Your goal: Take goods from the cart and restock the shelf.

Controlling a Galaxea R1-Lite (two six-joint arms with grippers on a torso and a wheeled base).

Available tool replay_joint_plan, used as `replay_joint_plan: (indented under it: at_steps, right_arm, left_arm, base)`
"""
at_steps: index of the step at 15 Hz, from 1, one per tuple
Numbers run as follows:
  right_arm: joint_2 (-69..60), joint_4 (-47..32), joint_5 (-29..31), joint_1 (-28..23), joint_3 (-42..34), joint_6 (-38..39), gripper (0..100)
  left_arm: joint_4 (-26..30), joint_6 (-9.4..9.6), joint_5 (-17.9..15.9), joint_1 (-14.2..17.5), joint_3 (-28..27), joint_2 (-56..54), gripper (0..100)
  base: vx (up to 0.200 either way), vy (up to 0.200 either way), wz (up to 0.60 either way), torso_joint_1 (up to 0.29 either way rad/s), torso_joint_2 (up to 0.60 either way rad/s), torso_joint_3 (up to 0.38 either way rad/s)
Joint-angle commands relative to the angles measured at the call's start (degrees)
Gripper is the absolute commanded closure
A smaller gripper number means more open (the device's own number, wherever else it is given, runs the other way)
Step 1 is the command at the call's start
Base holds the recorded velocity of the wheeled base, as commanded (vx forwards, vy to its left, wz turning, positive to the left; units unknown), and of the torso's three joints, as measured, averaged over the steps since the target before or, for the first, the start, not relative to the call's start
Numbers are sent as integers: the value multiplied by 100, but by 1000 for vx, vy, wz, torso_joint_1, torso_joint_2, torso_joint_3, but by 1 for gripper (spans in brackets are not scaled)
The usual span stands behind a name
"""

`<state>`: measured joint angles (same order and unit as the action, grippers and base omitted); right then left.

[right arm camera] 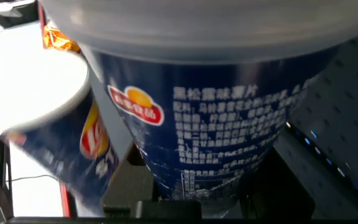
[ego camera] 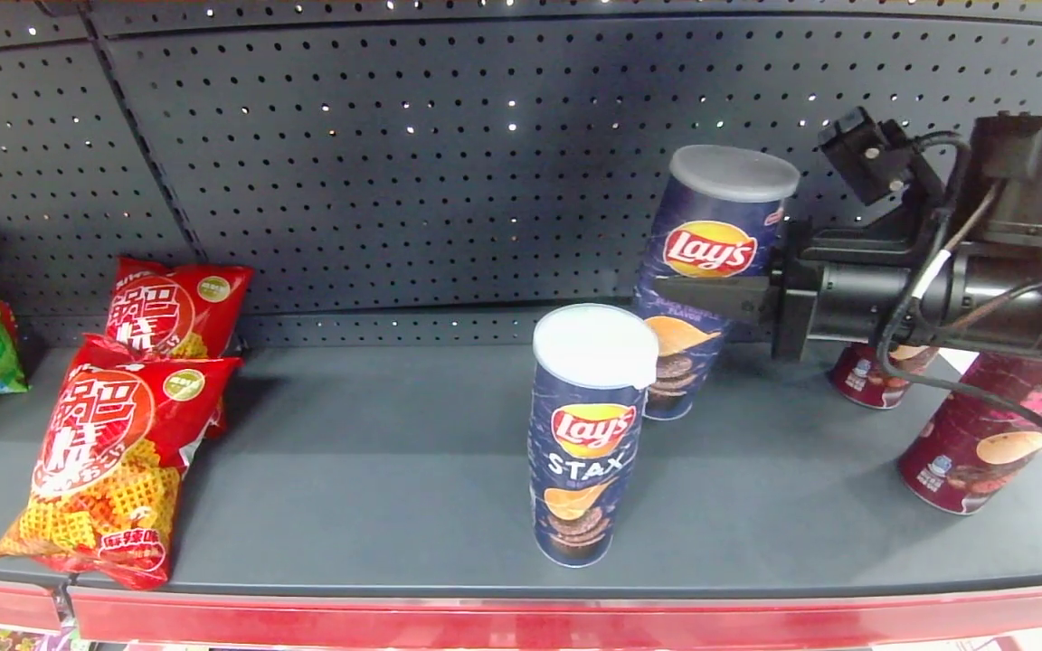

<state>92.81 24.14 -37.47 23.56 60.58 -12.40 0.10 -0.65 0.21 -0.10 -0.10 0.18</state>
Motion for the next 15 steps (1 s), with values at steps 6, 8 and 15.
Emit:
replay_joint_plan:
  at_steps: [6,8,15]
  right_arm:
    - [1328,-6,-296,535,1070,-17,100]
    - [1618,-6,-296,588,1387,-8,100]
    - [2119,-41,-471,447,1677,-17,100]
  left_arm:
    - [-1,-6,6,-8,1,17,0]
    - [-1,-6,6,1,1,17,0]
    - [-1,-6,6,1,1,17,0]
  base:
    - [0,0,0,0,0,0]
    - [0,0,0,0,0,0]
    - [0,0,0,0,0,0]
